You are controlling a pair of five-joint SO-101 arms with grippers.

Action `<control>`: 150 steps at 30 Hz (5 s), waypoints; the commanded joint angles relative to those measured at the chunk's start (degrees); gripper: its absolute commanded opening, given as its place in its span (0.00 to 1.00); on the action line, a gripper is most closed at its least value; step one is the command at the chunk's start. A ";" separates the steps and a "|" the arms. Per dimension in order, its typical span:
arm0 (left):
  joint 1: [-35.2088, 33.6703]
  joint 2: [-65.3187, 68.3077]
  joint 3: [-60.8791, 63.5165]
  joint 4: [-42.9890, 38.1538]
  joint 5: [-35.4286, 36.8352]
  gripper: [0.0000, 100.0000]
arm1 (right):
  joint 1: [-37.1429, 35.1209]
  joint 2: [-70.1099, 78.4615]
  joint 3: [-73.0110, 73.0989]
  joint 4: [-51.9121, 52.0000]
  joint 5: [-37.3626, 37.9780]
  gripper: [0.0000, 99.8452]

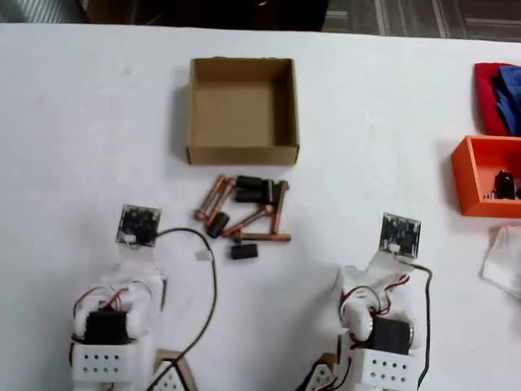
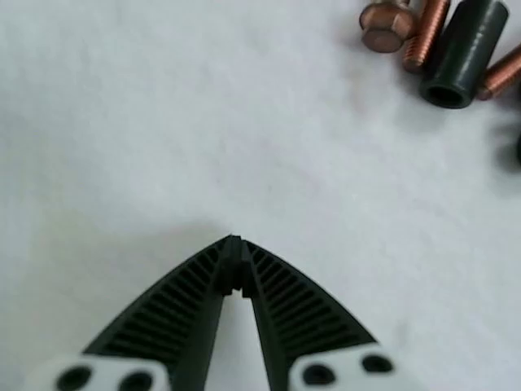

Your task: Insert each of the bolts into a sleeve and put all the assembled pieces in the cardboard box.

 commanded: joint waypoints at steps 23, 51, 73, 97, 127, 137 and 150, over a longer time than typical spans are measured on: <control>-0.35 -0.18 0.75 -0.97 -0.18 0.03 | -0.48 -0.66 0.53 0.40 0.35 0.02; -0.35 -0.18 0.75 -0.97 -0.18 0.03 | -31.78 -0.48 -5.45 -14.11 9.05 0.15; -0.35 -0.18 0.75 -0.97 -0.18 0.03 | -24.31 51.21 -74.73 14.73 9.41 0.11; -0.35 -0.18 0.75 -0.97 -0.18 0.03 | -42.07 103.78 -84.48 16.84 41.67 0.27; -0.35 -0.18 0.75 -0.97 -0.18 0.03 | -54.11 106.15 -84.92 6.46 41.14 0.27; -0.35 -0.18 0.75 -0.97 -0.18 0.03 | -47.16 86.99 -84.66 8.48 34.55 0.27; 4.31 -0.18 0.84 -1.23 -0.26 0.03 | -46.99 84.53 -73.58 7.78 34.46 0.27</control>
